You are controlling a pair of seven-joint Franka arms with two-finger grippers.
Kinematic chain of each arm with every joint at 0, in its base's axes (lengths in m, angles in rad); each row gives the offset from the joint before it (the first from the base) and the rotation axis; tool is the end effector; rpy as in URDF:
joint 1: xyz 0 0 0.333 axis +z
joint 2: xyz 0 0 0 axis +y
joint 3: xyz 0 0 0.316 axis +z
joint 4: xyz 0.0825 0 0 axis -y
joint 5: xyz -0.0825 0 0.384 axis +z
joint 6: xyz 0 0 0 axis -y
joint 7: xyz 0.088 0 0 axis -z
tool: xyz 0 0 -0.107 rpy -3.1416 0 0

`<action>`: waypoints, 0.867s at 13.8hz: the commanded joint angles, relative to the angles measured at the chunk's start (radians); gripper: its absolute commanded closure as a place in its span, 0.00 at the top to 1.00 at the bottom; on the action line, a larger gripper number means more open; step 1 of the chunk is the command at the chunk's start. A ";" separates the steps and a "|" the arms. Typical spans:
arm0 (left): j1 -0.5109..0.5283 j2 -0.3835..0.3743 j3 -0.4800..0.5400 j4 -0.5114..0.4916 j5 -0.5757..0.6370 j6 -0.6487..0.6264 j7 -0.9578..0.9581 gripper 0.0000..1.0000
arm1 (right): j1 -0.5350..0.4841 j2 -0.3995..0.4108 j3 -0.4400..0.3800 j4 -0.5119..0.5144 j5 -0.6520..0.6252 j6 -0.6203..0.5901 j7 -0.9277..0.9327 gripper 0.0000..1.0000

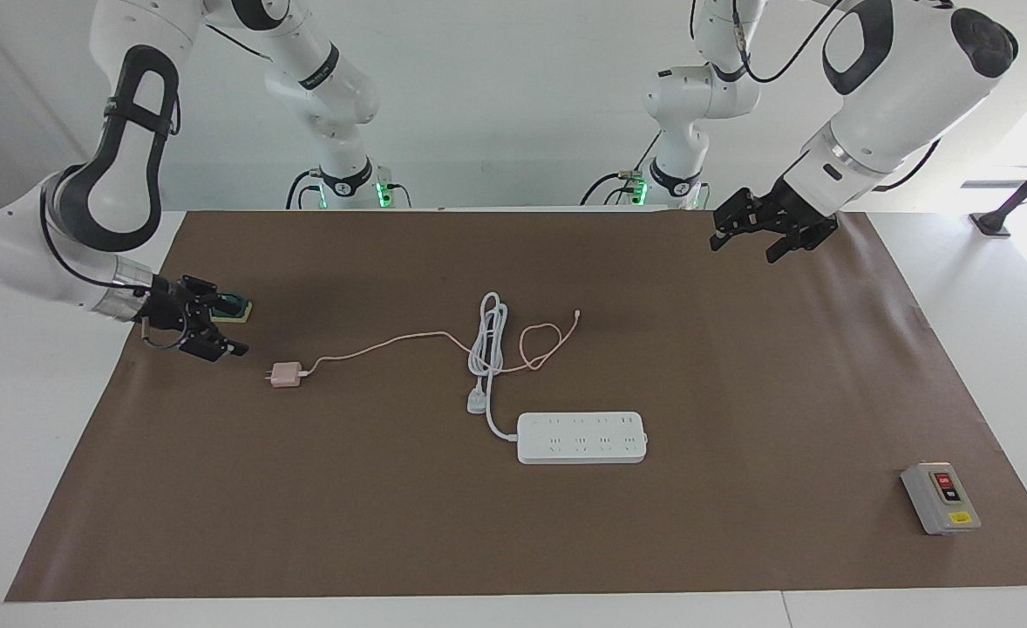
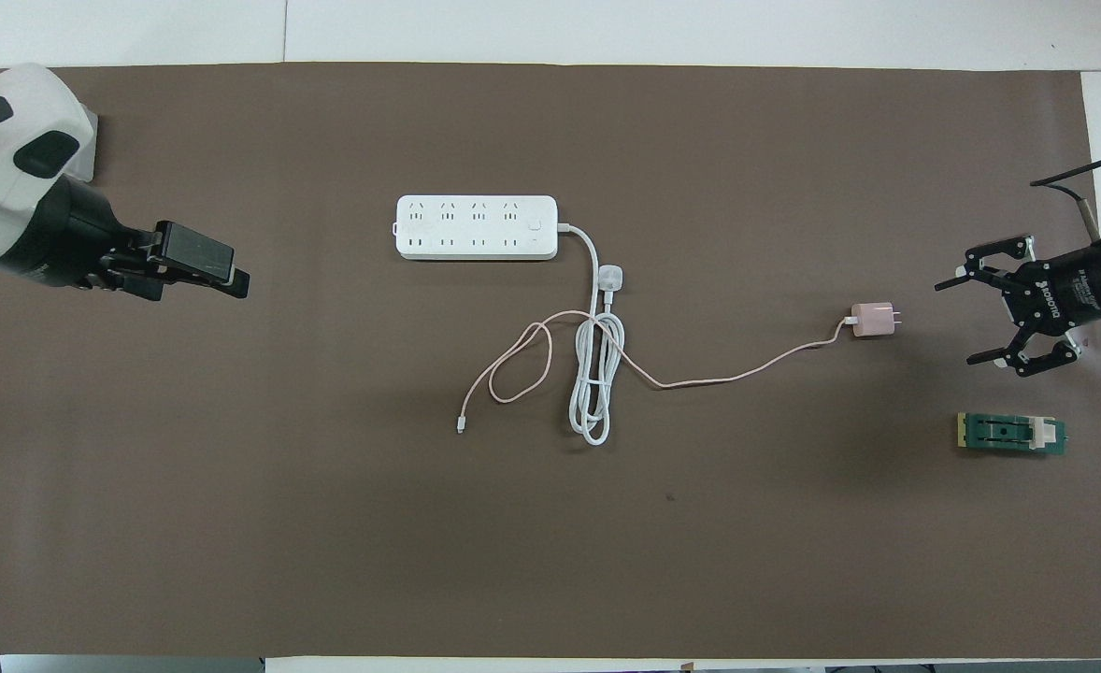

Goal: Plug charger into power strip
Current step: 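Hold the left gripper at the strip end while the right gripper grasps the charger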

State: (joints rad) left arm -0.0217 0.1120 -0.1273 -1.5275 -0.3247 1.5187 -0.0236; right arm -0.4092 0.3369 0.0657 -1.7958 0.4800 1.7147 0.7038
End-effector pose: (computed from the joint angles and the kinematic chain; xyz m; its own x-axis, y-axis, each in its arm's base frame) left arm 0.5696 -0.1174 0.5837 0.9819 -0.1426 -0.1244 -0.0947 -0.9396 0.3289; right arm 0.5730 -0.1618 0.3459 0.2914 -0.7562 -0.5859 -0.9425 -0.3318 -0.0406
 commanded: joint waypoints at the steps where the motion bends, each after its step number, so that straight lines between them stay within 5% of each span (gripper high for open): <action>1: 0.022 0.079 0.011 0.041 -0.159 0.017 0.039 1.00 | -0.016 0.056 0.011 -0.001 0.077 0.020 0.046 1.00; 5: 0.026 0.167 0.012 0.078 -0.422 0.060 0.073 1.00 | 0.004 0.102 0.011 -0.005 0.106 0.020 0.088 1.00; 12: -0.018 0.245 0.015 -0.049 -0.903 0.179 0.276 1.00 | 0.004 0.154 0.011 -0.019 0.108 0.051 0.082 1.00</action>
State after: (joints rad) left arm -0.0123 0.3577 -0.1174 -1.5275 -1.1321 1.6530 0.1881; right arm -0.4002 0.4871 0.0718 -1.8023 0.5683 1.7427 0.7767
